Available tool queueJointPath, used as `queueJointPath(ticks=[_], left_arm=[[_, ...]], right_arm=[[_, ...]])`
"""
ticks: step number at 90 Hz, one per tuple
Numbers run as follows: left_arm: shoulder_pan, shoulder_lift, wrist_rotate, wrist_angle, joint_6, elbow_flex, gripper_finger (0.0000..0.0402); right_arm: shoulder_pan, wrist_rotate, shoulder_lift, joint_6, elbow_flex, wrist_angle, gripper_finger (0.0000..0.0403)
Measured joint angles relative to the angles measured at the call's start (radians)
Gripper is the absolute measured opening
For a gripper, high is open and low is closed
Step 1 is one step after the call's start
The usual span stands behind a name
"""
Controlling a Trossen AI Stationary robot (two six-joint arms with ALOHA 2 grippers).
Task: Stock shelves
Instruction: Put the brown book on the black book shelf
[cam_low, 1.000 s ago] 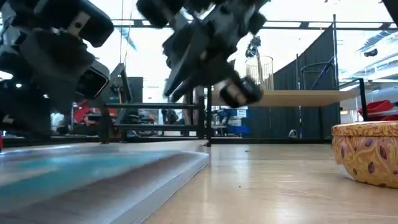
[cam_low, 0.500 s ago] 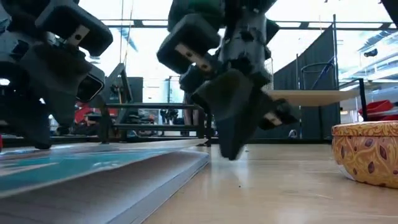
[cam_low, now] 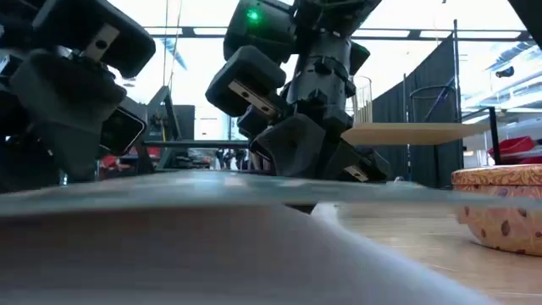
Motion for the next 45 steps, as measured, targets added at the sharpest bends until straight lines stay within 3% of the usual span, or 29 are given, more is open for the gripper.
queueJointPath(ticks=[21, 45], left_arm=[[0.002, 0.0, -0.078, 0.059, 0.034, -0.005, 0.0159], [0.005, -0.009, -0.045, 0.089, 0.052, -0.006, 0.0159]], right_arm=[[0.001, -0.017, 0.0, -0.018, 0.0, -0.002, 0.0], [-0.005, -0.048, 0.0, -0.045, 0.002, -0.071, 0.0]])
